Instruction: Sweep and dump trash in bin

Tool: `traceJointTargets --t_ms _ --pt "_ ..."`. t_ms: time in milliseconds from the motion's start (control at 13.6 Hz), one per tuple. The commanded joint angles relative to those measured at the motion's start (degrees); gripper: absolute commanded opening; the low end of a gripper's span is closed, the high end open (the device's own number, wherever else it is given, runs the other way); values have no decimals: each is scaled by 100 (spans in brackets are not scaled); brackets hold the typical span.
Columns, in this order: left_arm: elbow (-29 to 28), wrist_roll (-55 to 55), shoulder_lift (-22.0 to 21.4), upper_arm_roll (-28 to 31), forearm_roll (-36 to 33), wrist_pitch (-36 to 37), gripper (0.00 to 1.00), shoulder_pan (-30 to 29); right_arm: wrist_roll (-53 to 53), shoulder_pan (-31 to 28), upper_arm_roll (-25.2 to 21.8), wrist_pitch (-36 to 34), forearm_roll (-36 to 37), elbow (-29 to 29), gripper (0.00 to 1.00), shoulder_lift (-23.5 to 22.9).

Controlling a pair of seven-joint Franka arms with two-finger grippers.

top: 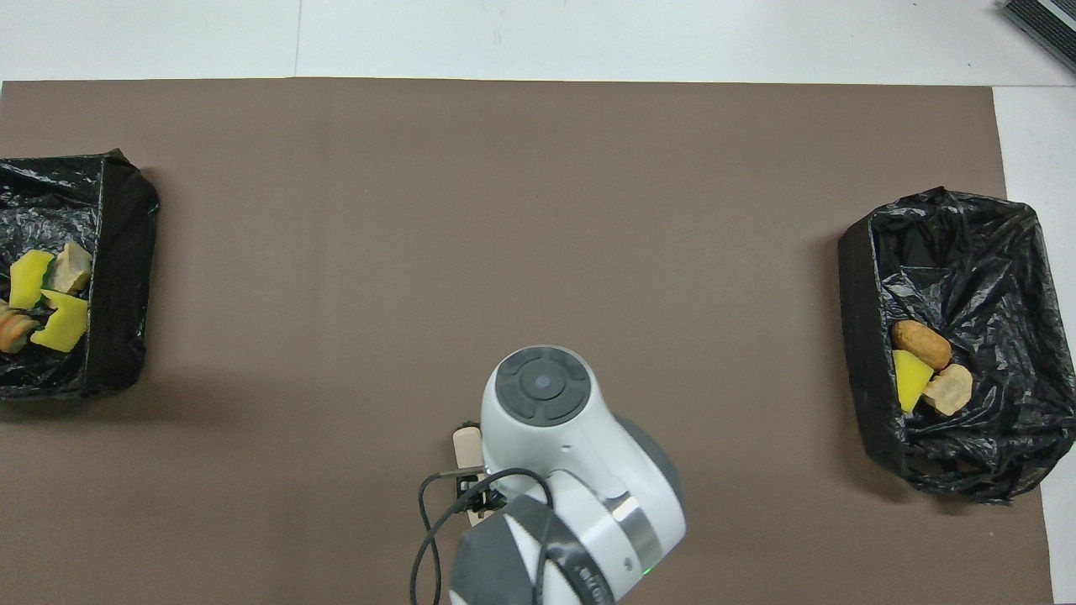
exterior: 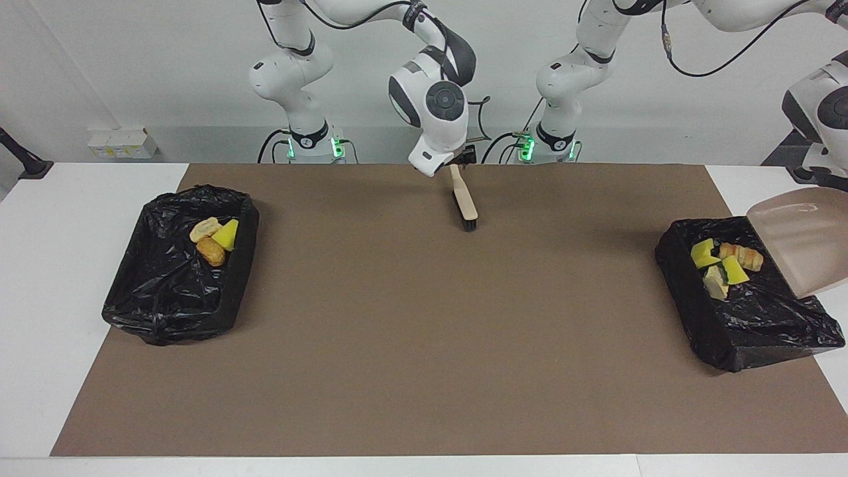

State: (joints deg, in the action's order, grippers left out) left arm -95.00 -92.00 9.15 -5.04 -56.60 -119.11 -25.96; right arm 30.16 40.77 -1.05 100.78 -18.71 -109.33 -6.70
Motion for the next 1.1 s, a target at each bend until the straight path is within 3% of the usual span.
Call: traceJointTargets --t_ms 0,221,442,589,1031 --pt "-62 33 -282 -76 -18 545 0 248 -632 -594 26 -102 315 -1 100 300" --pt "-71 50 -282 -76 287 888 0 625 -1826 -1420 35 -208 895 323 100 310" --pt "-255 86 -378 -76 1612 1223 0 907 -2749 -2036 26 -208 1394 412 100 379" --pt "-422 365 -414 -85 2080 1407 0 1276 -3164 -2396 17 -199 1660 439 100 467" --pt "-1160 3464 -450 -85 3416 1479 0 2577 -3693 -3398 8 -217 1915 746 100 477"
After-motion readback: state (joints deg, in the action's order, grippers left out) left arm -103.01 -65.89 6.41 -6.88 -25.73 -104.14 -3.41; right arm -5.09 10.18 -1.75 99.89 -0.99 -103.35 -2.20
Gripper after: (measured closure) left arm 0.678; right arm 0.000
